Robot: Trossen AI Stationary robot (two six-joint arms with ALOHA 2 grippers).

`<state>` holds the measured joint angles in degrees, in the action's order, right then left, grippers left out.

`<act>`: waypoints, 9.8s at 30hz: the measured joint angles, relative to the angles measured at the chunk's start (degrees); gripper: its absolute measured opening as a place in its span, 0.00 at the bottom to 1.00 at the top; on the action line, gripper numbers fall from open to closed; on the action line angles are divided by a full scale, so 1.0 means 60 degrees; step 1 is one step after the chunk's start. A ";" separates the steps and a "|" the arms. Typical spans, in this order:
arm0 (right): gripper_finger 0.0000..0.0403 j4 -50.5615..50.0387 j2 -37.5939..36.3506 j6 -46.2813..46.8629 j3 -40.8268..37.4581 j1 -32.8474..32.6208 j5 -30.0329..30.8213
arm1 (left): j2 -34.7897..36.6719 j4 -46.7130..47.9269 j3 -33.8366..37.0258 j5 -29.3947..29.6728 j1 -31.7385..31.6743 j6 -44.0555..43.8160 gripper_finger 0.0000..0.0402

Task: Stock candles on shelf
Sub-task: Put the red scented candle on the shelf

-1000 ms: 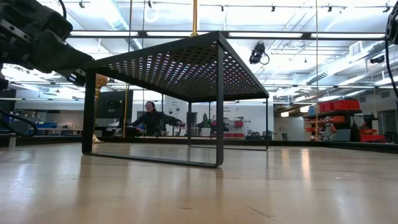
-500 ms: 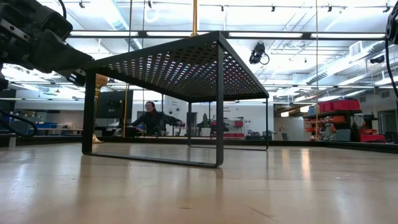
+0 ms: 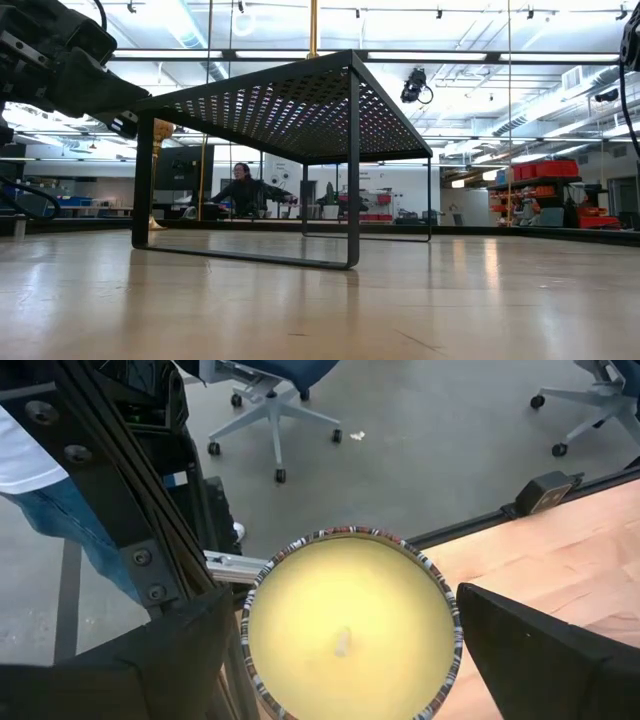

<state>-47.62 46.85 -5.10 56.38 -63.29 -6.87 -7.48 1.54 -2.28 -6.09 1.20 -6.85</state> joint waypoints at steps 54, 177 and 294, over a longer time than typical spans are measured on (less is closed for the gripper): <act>0.78 -0.0100 0.0277 0.0520 0.1531 0.0170 -0.0308 | 0.0002 0.0000 0.0000 0.0003 0.0001 0.0000 0.04; 0.78 0.2608 0.7877 0.1781 0.2915 1.2313 0.2326 | -0.0002 0.0000 0.0000 0.0000 0.0002 0.0000 0.04; 0.19 0.2009 0.6747 0.1999 0.2040 1.2131 0.1386 | 0.0002 0.0007 0.0000 0.0000 0.0002 0.0000 0.04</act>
<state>-35.56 87.33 6.90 68.62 9.50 1.44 -7.46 1.58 -2.28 -6.09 1.21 -6.85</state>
